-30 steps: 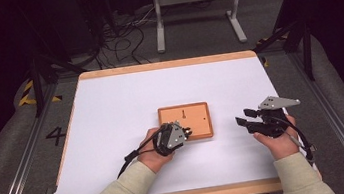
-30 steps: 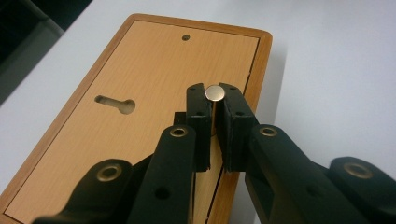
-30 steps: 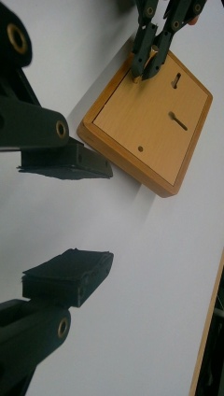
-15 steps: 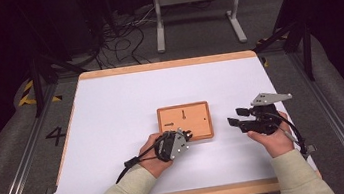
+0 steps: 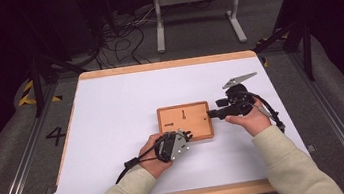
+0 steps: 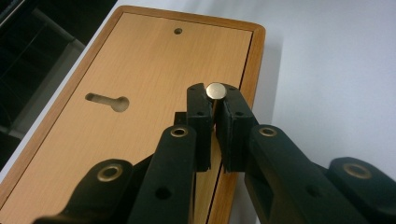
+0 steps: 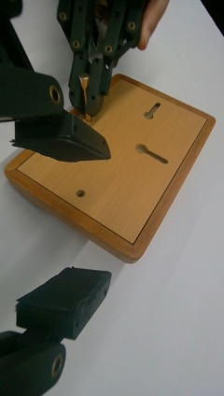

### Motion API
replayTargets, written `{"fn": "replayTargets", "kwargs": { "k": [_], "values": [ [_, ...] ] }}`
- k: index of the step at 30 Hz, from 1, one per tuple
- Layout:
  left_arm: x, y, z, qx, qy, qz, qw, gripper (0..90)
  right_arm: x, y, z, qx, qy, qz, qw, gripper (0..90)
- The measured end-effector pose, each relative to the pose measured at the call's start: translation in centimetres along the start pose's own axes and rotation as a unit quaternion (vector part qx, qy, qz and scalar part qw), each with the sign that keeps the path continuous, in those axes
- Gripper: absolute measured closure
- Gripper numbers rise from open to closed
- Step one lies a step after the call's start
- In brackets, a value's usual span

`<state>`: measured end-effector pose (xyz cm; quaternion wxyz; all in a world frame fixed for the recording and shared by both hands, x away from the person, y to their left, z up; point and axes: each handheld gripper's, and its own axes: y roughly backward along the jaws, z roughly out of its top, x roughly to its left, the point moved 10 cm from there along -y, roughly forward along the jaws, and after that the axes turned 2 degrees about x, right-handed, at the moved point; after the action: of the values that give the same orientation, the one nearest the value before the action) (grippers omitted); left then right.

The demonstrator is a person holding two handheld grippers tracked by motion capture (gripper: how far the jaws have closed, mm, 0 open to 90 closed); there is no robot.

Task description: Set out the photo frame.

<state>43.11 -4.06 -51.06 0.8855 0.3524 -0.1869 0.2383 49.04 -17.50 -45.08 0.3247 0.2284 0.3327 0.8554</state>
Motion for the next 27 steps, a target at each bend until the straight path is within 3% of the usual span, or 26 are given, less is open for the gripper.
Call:
{"fn": "replayTargets", "kwargs": {
  "k": [4, 11, 22, 27],
  "values": [
    [0.0, 0.0, 0.0, 0.0, 0.0, 0.0, 1.0, 84.4, -0.6, -1.6, 0.4, 0.017, -0.02, 0.008, 0.9996, 32.3],
    [0.0, 0.0, 0.0, 0.0, -0.001, -0.001, 1.0, 84.4, -1.1, -3.6, 0.2, 0.039, -0.034, 0.021, 0.9984, 27.0],
    [0.0, -0.1, 0.0, 0.0, 0.002, -0.002, 1.0, 84.4, -0.1, -6.4, -0.3, 0.062, -0.053, 0.075, 0.9938, 25.2],
    [0.1, -0.1, 0.0, -0.003, 0.013, -0.011, 0.9998, 84.2, 0.0, -6.4, -0.3, 0.061, -0.055, 0.078, 0.9935, 26.5]
  ]
}}
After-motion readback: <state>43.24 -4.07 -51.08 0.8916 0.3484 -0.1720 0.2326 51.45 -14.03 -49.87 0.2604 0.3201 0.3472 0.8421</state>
